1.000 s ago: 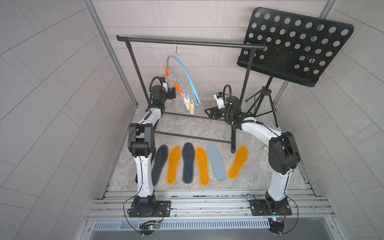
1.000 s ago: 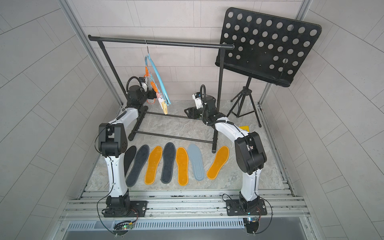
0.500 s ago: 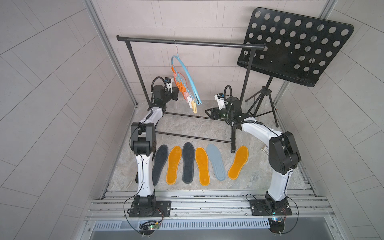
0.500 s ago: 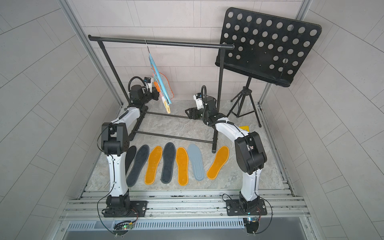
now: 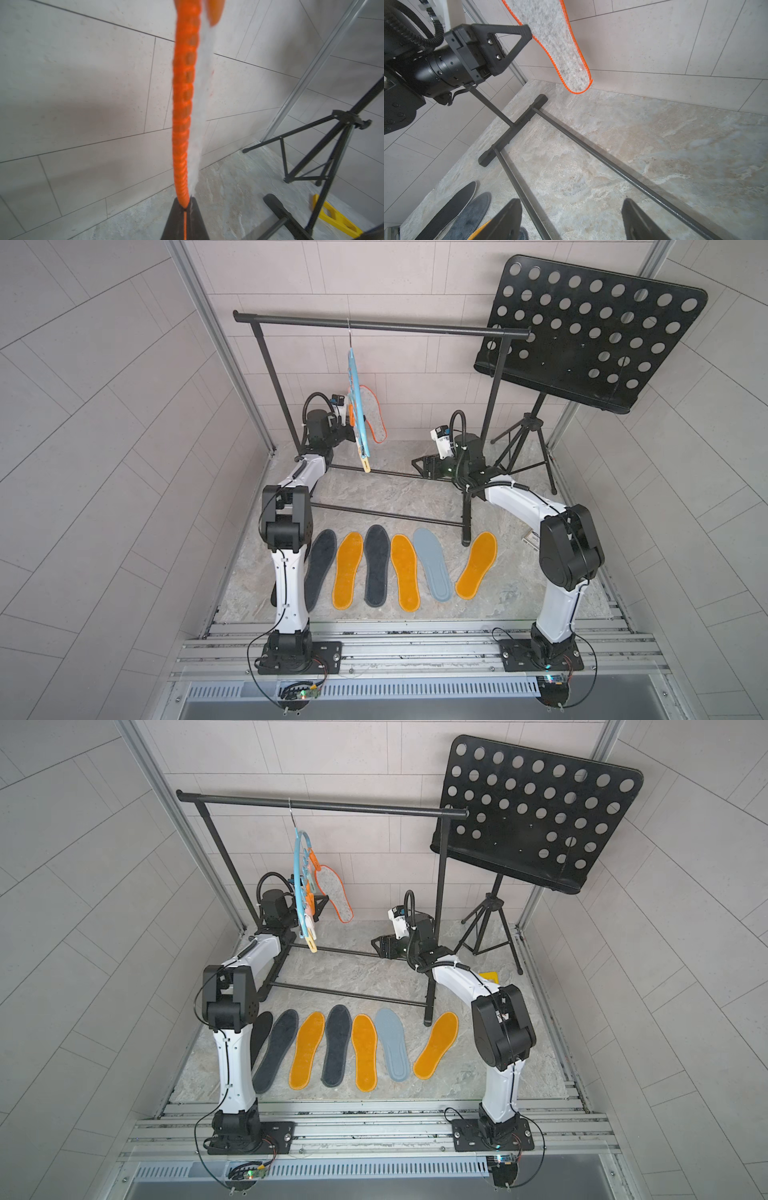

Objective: Take the shoe insoles off the hanger
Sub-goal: Open the clamp at the hanger.

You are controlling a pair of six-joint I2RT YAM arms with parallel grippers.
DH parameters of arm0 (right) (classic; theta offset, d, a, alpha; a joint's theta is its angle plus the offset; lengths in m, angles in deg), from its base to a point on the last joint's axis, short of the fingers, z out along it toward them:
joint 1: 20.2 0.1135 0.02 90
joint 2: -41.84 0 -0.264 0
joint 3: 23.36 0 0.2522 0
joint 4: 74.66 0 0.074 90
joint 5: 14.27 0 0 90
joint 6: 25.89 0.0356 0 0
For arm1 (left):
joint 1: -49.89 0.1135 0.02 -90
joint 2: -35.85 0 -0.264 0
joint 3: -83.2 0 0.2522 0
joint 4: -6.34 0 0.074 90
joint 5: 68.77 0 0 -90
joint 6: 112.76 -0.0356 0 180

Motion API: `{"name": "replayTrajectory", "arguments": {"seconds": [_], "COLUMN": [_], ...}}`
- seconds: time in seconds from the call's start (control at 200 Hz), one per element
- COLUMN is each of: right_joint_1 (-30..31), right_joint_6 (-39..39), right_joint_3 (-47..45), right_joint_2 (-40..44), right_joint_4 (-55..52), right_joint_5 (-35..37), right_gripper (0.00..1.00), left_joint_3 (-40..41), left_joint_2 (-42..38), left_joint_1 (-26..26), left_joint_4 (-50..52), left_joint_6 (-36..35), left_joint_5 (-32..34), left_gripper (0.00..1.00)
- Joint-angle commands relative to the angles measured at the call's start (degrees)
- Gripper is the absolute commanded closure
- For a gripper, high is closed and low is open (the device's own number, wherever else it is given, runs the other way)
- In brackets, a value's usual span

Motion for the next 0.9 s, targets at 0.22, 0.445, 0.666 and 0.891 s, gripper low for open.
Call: {"name": "replayTrajectory", "arguments": {"seconds": [0.22,0.445,0.666,0.891], "right_joint_1": [-0.89,-1.22,-1.07,-0.25], "right_joint_6": [-4.72,-4.21,-3.92,-3.84], "right_joint_3": [7.49,19.95,33.03,42.32], "right_joint_2": [3.98,-0.10,-8.04,-14.85], "right_joint_4": [-3.05,-8.21,-12.03,-15.83], "right_joint_5": [-10.77,-19.41,-24.39,-25.79], "right_gripper": [0.22,0.25,0.27,0.33], "left_joint_3": [16.02,17.94,16.24,11.66], "left_joint_2": [-12.88,-15.71,-16.62,-16.14], "left_joint_1": [-0.37,-0.74,-1.52,-1.84], "left_joint_4": [-0.70,8.57,28.82,50.28], "left_joint_6": [1.78,-1.28,-15.13,-31.47], "left_joint_5": [-11.95,-20.39,-24.55,-27.90], "left_gripper": [1.00,1.00,1.00,1.00]}}
